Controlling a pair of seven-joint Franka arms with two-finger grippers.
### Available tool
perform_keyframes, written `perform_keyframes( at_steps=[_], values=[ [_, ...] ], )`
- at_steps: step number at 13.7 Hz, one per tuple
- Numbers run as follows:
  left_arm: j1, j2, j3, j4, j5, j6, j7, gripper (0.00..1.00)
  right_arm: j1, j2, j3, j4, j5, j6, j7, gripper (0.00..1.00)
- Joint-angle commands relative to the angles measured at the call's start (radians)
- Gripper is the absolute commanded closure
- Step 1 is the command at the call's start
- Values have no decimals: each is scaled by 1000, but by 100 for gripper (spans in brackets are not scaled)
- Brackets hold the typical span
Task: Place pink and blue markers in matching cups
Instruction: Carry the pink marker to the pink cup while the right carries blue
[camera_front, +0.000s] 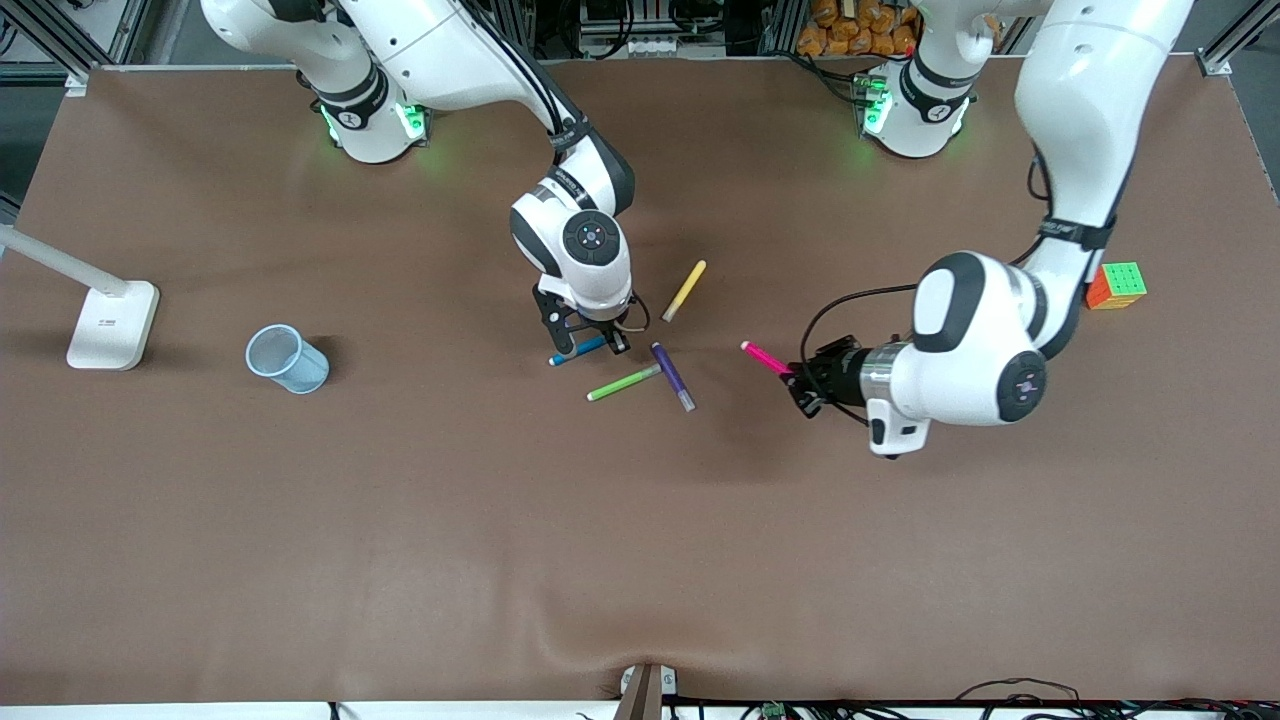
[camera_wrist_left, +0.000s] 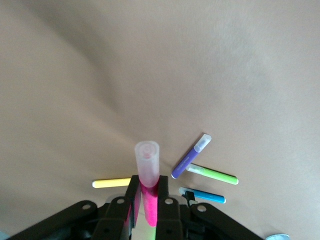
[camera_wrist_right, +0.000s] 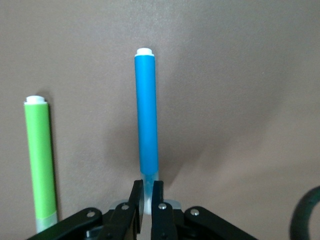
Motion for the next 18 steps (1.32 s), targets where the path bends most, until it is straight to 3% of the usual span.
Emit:
perform_keyframes(
  at_steps=[1, 3, 5, 7, 8, 10, 11, 12, 13, 16, 18],
  values=[
    [9, -28, -4, 67, 171, -96, 2, 100, 6, 28, 3, 18, 7, 4, 17, 96],
    [19, -31, -2, 128, 237, -176, 5, 100, 7, 30, 3, 17, 5, 3, 15, 95],
    [52, -53, -4, 149, 241, -204, 17, 100, 21, 37, 3, 18, -5, 6, 17, 79],
    [88, -97, -2, 147, 241, -207, 107, 100, 24, 47, 2, 18, -10, 11, 18, 69],
    [114, -115, -4, 146, 241, -222, 170, 100, 24, 48, 2, 18, -11, 11, 19, 69],
    [147, -157, -2, 139, 242, -245, 279, 100, 24, 51, 2, 18, -11, 12, 19, 70],
    [164, -178, -2, 138, 250, -248, 307, 100, 25, 53, 2, 18, -13, 12, 17, 79],
    [166, -195, -2, 135, 271, -257, 334, 100, 22, 51, 2, 18, -13, 12, 12, 96],
    [167, -209, -2, 135, 294, -270, 362, 100, 21, 47, 2, 20, -13, 8, 11, 100],
    [198, -249, -4, 124, 308, -287, 423, 100, 7, 12, 2, 18, -11, -40, 3, 100],
    [220, -278, -2, 110, 308, -287, 489, 100, -34, -57, 0, 23, -8, -170, -58, 100]
  ],
)
